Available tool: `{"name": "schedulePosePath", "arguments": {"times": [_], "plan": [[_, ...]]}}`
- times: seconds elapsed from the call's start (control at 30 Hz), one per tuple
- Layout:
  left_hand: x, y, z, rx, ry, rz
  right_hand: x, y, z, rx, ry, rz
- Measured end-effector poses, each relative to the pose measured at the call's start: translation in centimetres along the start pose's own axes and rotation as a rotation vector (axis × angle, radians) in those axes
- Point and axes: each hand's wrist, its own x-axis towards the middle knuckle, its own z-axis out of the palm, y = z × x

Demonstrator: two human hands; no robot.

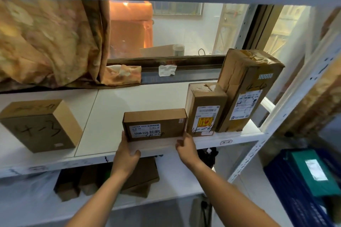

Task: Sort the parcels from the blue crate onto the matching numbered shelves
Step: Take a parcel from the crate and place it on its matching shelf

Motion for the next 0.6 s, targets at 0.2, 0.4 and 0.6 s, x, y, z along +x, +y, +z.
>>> {"name": "schedulePosePath", "arguments": {"times": [0.2,0.4,0.6], "plan": [[-0.9,-0.4,1.2,0.047,0.001,-0.01,-0.4,0.3,-0.1,-0.073,0.022,-0.034],[-0.9,-0.6,0.8,0.09,-0.068,-0.024,-0.6,0.4,0.4,-0.078,0.026,-0.006],[-1.1,-1.5,0.3,0.109,-0.102,-0.098,-2.1,0.7,1.0,-0.185,-0.015,0.04]]}}
